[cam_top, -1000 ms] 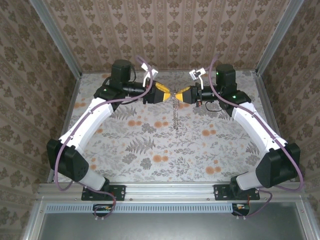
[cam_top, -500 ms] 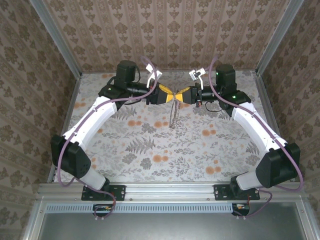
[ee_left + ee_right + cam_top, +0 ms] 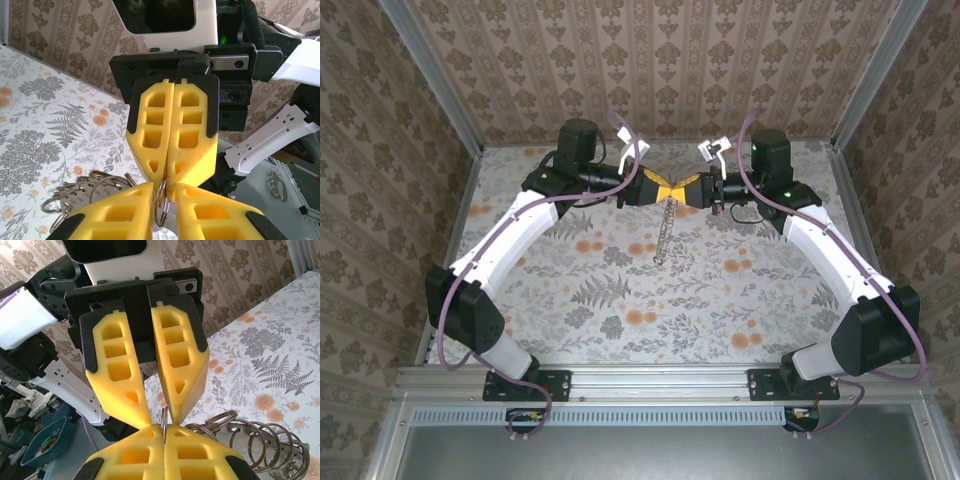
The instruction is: Put the keys on the keyring
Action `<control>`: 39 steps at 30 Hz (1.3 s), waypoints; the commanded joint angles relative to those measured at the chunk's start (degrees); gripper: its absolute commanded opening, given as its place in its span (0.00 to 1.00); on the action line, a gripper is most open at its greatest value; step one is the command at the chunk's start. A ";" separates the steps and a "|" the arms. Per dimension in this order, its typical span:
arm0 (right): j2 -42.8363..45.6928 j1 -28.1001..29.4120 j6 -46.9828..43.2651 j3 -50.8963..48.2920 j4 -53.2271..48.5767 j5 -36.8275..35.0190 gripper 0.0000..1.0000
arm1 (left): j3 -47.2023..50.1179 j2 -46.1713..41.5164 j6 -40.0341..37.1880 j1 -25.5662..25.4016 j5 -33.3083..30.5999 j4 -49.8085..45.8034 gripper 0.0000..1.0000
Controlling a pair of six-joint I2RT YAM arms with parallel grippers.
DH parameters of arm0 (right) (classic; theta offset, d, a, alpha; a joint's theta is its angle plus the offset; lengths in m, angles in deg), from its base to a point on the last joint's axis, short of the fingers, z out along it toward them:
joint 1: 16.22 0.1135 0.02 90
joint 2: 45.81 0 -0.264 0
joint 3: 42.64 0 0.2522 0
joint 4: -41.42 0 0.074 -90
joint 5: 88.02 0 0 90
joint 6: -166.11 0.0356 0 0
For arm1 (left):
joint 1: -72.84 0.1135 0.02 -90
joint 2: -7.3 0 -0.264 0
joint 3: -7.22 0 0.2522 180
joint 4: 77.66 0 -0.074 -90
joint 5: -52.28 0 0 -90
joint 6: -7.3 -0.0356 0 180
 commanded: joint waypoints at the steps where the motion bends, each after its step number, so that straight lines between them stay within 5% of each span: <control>1: 0.43 -0.12 0.44 -0.46 2.78 1.61 0.00 | -1.20 0.89 -1.12 -0.66 2.19 0.82 0.17; 6: 0.43 -0.06 0.78 -0.46 3.14 1.33 0.00 | -0.62 0.67 -1.40 -1.12 3.09 0.95 0.01; 10: 0.65 -0.18 1.03 -0.52 3.14 0.59 0.00 | 0.33 0.11 -0.19 -1.21 2.40 3.09 0.00; 15: 1.84 -0.94 2.22 -2.47 4.40 -0.75 0.34 | 2.86 -1.74 3.81 -0.95 -2.65 8.72 0.00; 19: 6.02 -1.90 4.53 -5.76 7.55 -1.98 0.45 | 5.94 -3.62 7.51 -0.51 -5.44 14.84 0.00; 39: 10.05 -1.47 14.85 -16.26 23.16 -11.42 0.61 | 8.53 -6.49 12.13 -1.30 -7.45 20.55 0.00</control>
